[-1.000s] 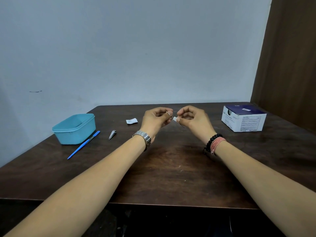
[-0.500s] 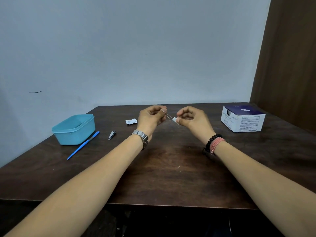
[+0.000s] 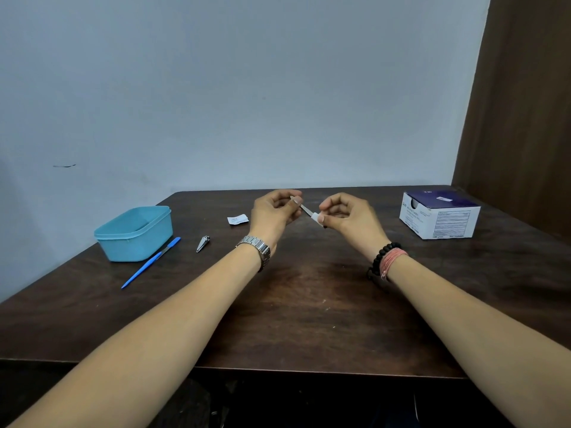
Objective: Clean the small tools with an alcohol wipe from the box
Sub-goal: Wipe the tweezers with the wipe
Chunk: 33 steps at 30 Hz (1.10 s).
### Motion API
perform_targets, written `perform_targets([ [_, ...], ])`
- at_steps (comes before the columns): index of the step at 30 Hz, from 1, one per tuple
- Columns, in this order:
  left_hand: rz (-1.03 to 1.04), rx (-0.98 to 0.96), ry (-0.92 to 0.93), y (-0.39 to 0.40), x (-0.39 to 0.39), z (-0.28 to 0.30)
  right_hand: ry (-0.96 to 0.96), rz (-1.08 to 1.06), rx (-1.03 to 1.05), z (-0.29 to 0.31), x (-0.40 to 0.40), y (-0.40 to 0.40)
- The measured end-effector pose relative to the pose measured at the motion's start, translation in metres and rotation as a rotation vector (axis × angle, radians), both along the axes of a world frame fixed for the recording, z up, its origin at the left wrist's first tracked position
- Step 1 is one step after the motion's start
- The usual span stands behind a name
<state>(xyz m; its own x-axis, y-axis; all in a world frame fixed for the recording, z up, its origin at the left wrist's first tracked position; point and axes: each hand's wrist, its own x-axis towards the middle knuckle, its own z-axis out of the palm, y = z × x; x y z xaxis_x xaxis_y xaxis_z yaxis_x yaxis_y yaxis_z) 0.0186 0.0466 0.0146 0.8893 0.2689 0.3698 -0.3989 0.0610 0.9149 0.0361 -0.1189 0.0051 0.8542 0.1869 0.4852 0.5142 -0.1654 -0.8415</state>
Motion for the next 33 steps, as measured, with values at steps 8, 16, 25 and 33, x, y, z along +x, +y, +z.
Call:
perform_targets([
  [8,0.069,0.084,-0.006,0.001,0.001,0.0,0.045,0.045,-0.05,-0.002,0.0,0.001],
  [16,0.089,0.139,0.014,-0.002,0.0,-0.002,0.061,0.068,-0.131,-0.001,-0.003,0.001],
  [25,0.092,0.08,0.006,0.003,0.001,0.001,0.111,0.059,-0.13,-0.003,0.0,0.002],
  [33,0.109,0.037,0.004,0.008,0.003,0.005,0.104,0.081,-0.092,-0.001,0.0,0.0],
])
